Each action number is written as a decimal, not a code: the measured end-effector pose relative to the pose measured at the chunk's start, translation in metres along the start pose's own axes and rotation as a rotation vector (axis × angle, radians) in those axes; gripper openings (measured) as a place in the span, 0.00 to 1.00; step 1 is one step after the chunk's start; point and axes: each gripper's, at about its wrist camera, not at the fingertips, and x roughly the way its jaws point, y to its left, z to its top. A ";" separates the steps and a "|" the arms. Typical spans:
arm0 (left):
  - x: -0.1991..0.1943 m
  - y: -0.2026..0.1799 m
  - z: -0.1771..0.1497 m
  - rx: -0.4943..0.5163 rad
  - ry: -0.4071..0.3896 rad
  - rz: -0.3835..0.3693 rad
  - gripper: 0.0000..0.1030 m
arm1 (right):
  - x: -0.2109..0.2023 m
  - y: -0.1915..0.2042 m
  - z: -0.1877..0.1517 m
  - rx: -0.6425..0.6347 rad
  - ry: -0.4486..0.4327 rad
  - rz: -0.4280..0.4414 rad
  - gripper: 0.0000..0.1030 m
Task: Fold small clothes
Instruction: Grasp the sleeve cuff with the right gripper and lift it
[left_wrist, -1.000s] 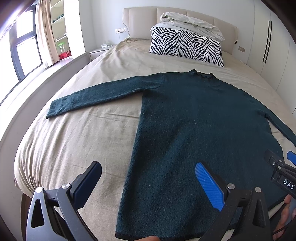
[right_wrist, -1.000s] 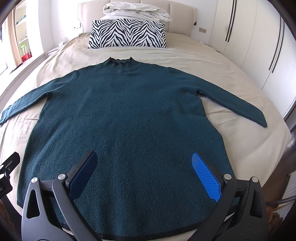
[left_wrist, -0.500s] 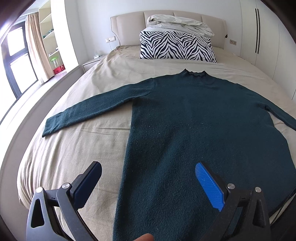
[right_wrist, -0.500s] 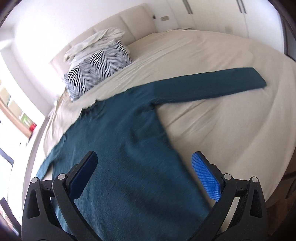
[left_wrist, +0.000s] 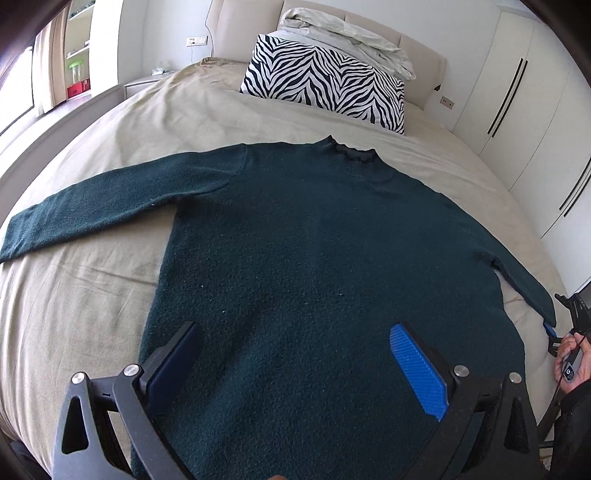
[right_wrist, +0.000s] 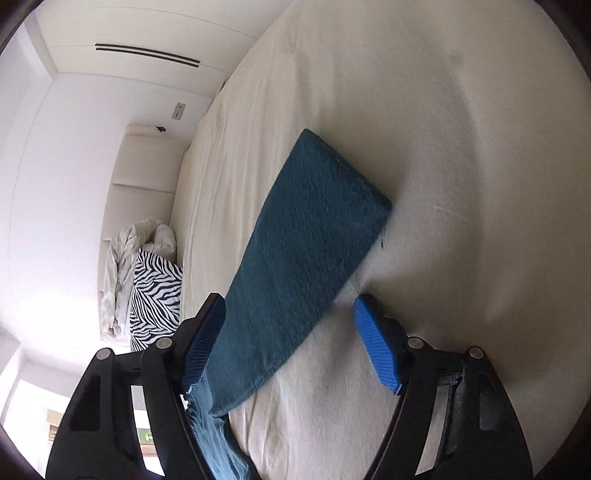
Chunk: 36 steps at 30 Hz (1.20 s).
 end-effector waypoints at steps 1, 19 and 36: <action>0.005 -0.002 0.003 0.001 0.013 -0.019 1.00 | 0.006 -0.001 0.006 -0.003 -0.011 -0.003 0.63; 0.056 0.040 0.045 -0.300 0.069 -0.429 0.97 | 0.107 0.216 -0.128 -0.556 0.157 0.064 0.13; 0.094 0.041 0.055 -0.390 0.131 -0.613 0.98 | 0.175 0.191 -0.492 -0.821 0.629 0.183 0.62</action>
